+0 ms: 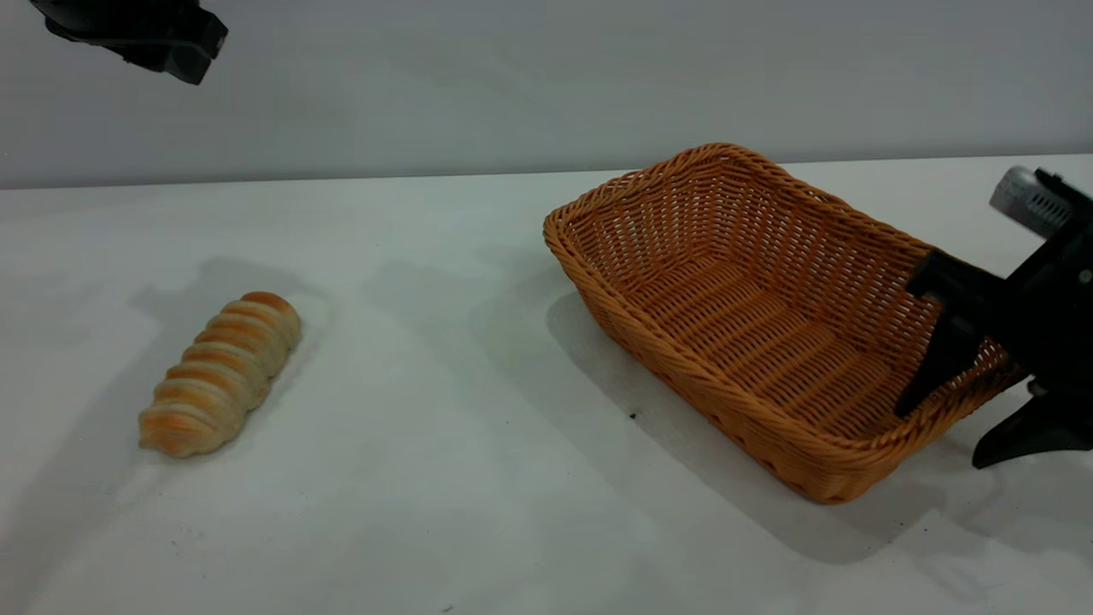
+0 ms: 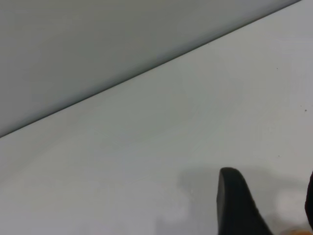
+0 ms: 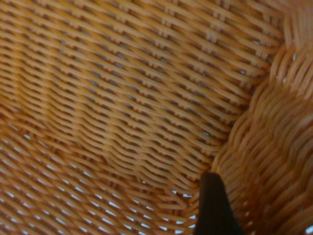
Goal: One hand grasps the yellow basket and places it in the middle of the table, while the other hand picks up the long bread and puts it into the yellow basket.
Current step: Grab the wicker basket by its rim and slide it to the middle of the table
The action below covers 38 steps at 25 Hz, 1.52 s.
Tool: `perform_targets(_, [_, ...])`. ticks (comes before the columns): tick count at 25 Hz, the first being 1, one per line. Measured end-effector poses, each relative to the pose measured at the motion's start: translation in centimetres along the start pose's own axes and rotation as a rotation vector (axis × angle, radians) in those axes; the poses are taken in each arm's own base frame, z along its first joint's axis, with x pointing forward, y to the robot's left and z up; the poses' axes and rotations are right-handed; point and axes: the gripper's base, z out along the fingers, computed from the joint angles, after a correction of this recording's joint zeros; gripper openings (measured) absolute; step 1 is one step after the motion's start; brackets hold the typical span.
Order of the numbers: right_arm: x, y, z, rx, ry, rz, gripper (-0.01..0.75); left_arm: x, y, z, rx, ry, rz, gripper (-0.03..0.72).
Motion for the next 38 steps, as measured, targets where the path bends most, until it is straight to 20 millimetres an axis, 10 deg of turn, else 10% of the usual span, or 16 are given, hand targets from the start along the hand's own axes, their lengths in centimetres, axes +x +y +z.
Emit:
perform_targets(11, [-0.4,0.1,0.1,-0.008,-0.036,0.006,0.051,0.0,0.0,0.0,0.000,0.002,-0.002,0.413])
perform_targets(20, [-0.7,0.7,-1.2,-0.022,-0.071,-0.196,0.042,0.1,0.0,0.0,0.001,0.007,-0.003,0.413])
perform_targets(29, [-2.3,5.4,-5.0,-0.202,-0.079,-0.434,0.042,0.2,0.0,0.0,0.003,0.021,-0.003,0.413])
perform_targets(38, [-1.4,8.7,-4.6,-0.267,-0.005,-0.542,0.042,0.3,0.0,0.0,0.004,0.029,-0.003,0.413])
